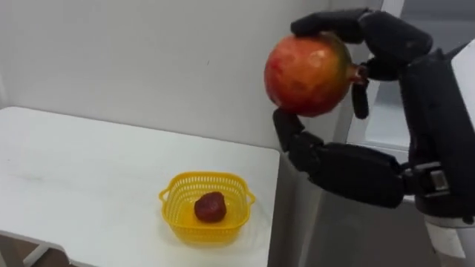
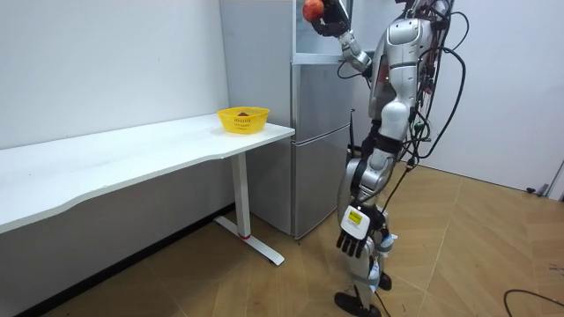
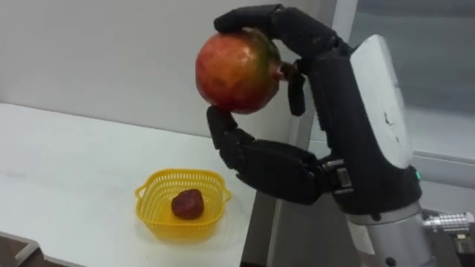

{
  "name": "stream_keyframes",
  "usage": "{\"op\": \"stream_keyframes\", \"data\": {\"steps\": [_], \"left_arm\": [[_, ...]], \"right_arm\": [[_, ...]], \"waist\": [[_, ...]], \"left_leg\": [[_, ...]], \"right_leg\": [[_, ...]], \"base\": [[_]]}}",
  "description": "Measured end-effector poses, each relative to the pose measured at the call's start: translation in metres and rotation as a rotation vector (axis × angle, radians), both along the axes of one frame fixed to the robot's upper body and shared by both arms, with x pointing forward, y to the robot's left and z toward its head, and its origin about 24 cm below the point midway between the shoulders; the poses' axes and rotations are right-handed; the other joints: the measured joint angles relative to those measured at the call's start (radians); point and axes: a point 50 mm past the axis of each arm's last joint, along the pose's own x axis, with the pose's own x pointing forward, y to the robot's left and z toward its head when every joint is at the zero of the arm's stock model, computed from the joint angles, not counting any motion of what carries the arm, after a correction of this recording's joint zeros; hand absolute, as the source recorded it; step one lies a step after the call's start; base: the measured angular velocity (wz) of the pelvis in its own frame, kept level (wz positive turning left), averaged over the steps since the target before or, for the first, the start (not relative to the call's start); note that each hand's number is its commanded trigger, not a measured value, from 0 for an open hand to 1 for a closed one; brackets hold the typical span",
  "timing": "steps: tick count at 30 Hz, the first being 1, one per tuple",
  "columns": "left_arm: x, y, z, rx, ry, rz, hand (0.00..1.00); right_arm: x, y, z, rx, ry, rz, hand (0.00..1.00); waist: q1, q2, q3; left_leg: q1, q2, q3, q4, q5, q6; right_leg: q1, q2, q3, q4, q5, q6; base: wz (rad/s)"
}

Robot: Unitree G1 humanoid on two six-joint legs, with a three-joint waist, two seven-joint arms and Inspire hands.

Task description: Retrieve from the upper fridge

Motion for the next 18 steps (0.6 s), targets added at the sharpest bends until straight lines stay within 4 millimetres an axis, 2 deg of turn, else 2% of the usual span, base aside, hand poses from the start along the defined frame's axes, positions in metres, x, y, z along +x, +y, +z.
{"op": "stream_keyframes", "data": {"steps": [4, 10, 13, 18], "left_arm": [[0.004, -0.001, 0.0, -0.024, 0.001, -0.007, 0.0], [0.005, 0.001, 0.0, -0.036, 0.003, -0.013, 0.0], [0.007, 0.003, 0.001, -0.031, 0.001, -0.016, 0.0], [0.006, 0.007, 0.002, -0.028, 0.003, 0.01, 0.0]], "right_arm": [[0.001, 0.01, -0.003, -0.049, 0.033, 0.048, 1.0], [0.003, 0.025, 0.0, -0.139, 0.038, 0.101, 1.0], [0.009, 0.031, -0.004, -0.165, 0.077, 0.119, 1.0], [0.02, 0.038, -0.021, -0.237, 0.172, 0.114, 1.0]], "waist": [[0.026, -0.013, -0.0008], [0.043, -0.034, -0.0006], [0.062, -0.051, 0.0061], [0.11, -0.07, 0.0113]], "left_leg": [[0.0, 0.0, 0.0, 0.0, 0.0, 0.0], [-0.018, -0.001, -0.013, 0.002, 0.0, 0.0], [-0.015, 0.0, -0.013, 0.005, 0.0, 0.0], [-0.014, -0.001, -0.028, 0.004, 0.0, 0.0]], "right_leg": [[0.0, -0.001, -0.001, 0.002, 0.0, 0.0], [-0.01, -0.001, -0.014, 0.002, 0.0, 0.0], [-0.007, 0.0, -0.012, 0.002, 0.0, -0.001], [-0.002, 0.0, -0.018, 0.003, 0.0, 0.0]], "base": [[0.0], [0.06], [0.0], [0.07]]}}
